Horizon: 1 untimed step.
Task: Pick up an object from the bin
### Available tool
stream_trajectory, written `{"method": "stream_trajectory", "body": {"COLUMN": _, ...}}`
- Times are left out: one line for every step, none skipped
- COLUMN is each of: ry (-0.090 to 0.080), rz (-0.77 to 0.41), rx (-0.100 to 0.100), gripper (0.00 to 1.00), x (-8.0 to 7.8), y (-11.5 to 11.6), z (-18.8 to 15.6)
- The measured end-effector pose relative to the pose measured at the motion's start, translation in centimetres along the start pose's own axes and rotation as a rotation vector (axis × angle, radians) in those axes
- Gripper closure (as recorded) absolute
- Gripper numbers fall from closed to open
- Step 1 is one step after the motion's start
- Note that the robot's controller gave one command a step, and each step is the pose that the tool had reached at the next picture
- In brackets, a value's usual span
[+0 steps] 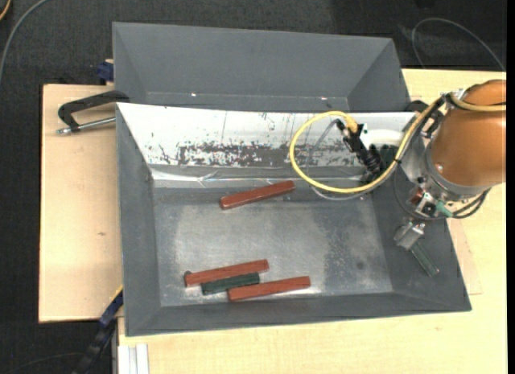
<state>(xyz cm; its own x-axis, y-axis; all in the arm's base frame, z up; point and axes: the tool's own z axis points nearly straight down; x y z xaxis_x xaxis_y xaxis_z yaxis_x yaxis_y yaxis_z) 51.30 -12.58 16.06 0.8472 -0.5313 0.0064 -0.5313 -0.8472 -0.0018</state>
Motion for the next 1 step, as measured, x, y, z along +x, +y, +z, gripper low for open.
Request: {"method": "stream_trajectory", "body": {"ry": -0.002, "rz": 0.059, "rx": 0.004, "gripper": 1.00, "x": -1.65, "y": -2.60, "z": -5.04}}
